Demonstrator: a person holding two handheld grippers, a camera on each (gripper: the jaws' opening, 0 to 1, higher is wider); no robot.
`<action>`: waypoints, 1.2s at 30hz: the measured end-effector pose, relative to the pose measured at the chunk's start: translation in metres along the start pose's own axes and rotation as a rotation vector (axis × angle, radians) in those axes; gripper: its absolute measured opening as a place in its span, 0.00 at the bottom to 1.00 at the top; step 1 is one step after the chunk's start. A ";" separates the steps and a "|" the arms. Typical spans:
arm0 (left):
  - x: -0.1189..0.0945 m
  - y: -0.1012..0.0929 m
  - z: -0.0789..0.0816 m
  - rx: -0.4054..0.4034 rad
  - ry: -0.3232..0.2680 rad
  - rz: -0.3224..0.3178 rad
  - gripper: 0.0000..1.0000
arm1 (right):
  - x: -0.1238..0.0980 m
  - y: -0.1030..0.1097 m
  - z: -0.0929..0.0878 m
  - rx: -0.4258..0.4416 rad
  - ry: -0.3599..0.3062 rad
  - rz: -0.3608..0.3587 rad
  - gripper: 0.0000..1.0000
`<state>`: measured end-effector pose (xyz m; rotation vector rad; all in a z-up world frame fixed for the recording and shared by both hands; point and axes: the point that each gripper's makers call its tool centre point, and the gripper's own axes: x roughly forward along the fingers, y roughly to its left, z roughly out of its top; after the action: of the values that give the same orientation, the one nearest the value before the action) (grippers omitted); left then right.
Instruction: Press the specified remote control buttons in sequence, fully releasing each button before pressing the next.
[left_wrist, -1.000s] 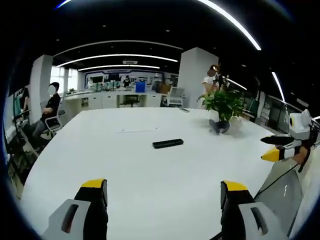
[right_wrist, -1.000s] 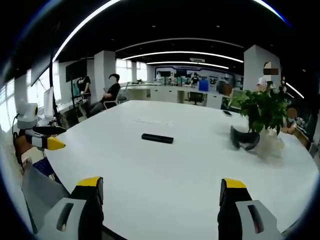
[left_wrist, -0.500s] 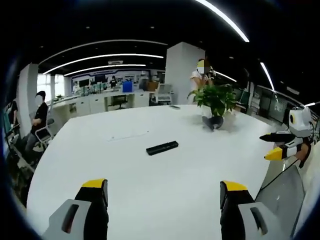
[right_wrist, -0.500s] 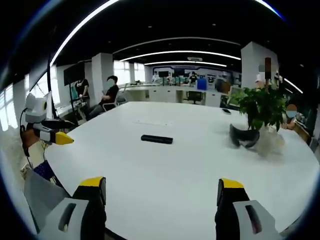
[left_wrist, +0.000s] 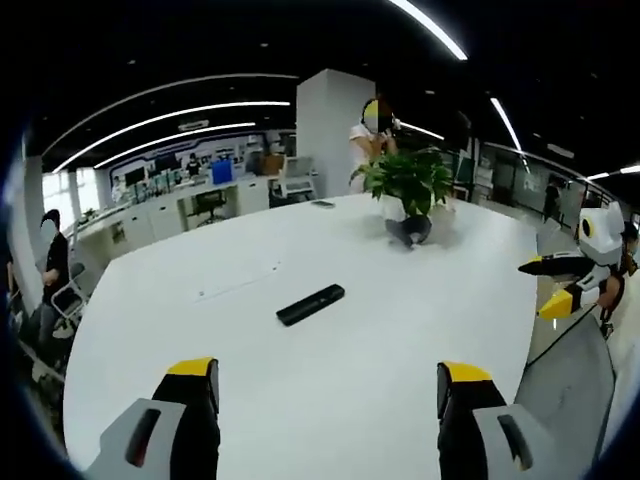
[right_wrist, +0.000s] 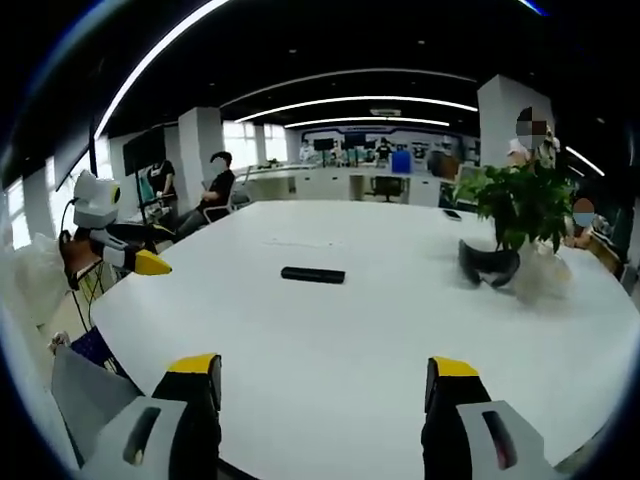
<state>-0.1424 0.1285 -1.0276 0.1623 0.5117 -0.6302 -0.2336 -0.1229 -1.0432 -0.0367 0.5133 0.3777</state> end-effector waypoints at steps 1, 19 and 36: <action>0.004 0.001 0.002 0.006 0.004 -0.007 0.93 | 0.001 0.001 0.000 -0.001 0.004 0.000 0.83; 0.053 0.013 0.018 0.128 0.125 -0.085 0.82 | 0.016 0.001 -0.008 0.011 0.053 0.030 0.75; 0.124 0.023 0.039 0.227 0.193 -0.172 0.80 | 0.023 0.008 -0.013 0.001 0.107 0.101 0.54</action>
<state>-0.0279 0.0708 -1.0566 0.3998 0.6445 -0.8460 -0.2242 -0.1091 -1.0656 -0.0303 0.6226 0.4767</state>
